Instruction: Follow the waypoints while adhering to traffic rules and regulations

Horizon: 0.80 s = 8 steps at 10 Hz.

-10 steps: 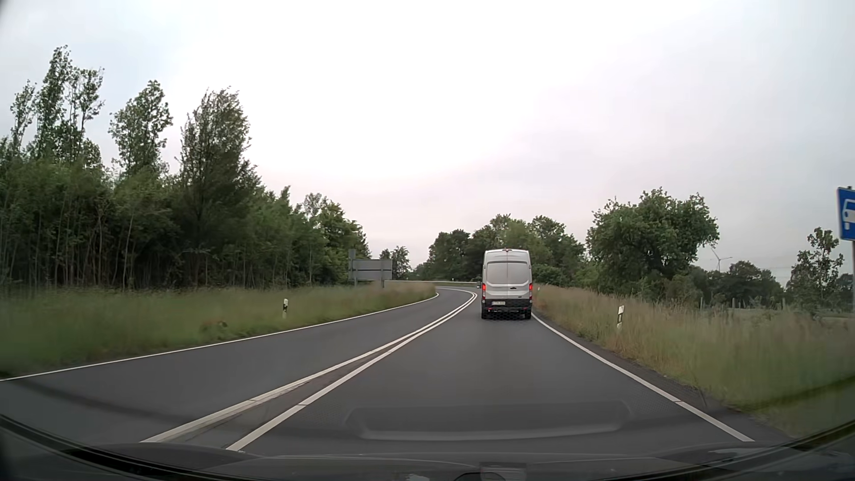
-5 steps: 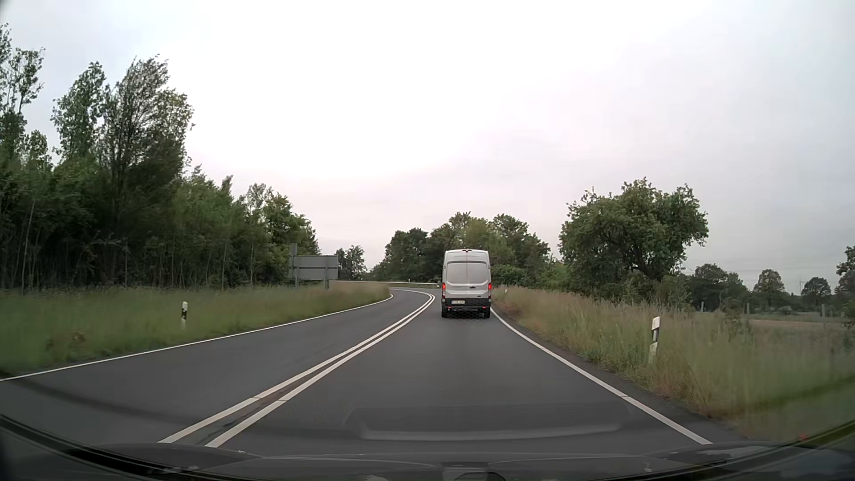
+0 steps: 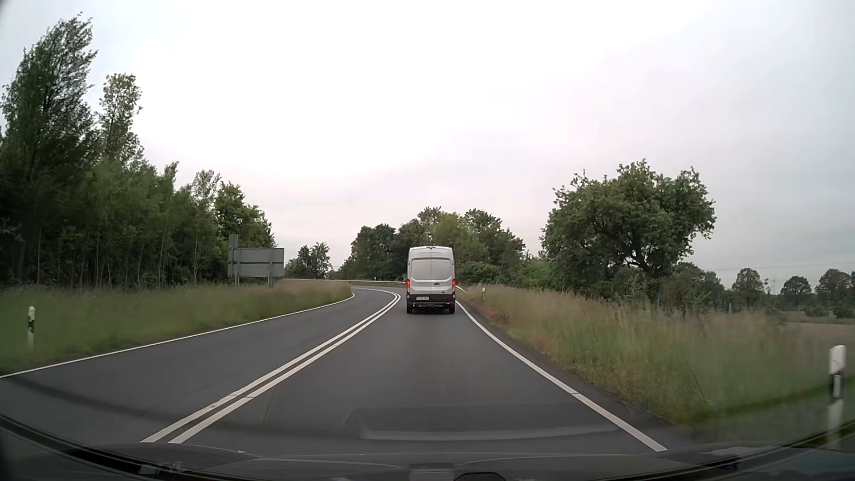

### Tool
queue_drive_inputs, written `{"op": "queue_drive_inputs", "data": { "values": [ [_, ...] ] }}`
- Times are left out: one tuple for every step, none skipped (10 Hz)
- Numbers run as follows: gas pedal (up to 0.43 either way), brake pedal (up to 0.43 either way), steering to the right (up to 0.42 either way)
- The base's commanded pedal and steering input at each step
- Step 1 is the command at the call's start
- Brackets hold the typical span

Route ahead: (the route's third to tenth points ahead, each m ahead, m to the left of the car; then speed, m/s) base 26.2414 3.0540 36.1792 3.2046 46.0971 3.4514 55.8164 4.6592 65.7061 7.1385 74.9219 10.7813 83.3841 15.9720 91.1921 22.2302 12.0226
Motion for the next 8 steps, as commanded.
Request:
{"op": "queue_drive_inputs", "data": {
  "values": [
    [0.421, 0.000, -0.006],
    [0.421, 0.000, -0.008],
    [0.421, 0.000, -0.010],
    [0.398, 0.000, -0.011],
    [0.370, 0.000, -0.014],
    [0.339, 0.000, -0.014],
    [0.339, 0.000, -0.014],
    [0.331, 0.000, -0.015]
  ]
}}
